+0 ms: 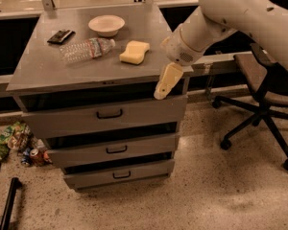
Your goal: Open top drawer
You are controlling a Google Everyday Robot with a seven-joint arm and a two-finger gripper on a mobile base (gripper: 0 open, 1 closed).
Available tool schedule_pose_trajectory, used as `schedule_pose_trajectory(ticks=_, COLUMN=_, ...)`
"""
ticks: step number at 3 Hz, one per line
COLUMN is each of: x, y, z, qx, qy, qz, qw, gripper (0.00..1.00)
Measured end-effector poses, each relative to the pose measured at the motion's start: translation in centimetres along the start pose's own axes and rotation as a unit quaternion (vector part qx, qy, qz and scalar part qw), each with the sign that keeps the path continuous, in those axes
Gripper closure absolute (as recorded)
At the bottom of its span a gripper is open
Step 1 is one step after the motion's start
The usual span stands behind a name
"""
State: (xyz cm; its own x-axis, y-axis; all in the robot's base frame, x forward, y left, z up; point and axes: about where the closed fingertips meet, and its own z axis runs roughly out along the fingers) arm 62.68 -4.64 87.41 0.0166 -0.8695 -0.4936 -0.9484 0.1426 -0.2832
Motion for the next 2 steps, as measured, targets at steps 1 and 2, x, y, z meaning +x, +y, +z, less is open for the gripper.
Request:
schedule_pose_trajectory(ticks=1, x=-0.8, y=0.5, z=-0.5, qx=0.003, qy=-0.017, qz=0.000, qw=0.9999, gripper=0.00)
schedule_pose_trajectory(ticks=2, x=-0.5, y=3.8, z=-0.7, qx=-0.005, qy=-0.025, qz=0.007, qw=0.9996, gripper=0.00)
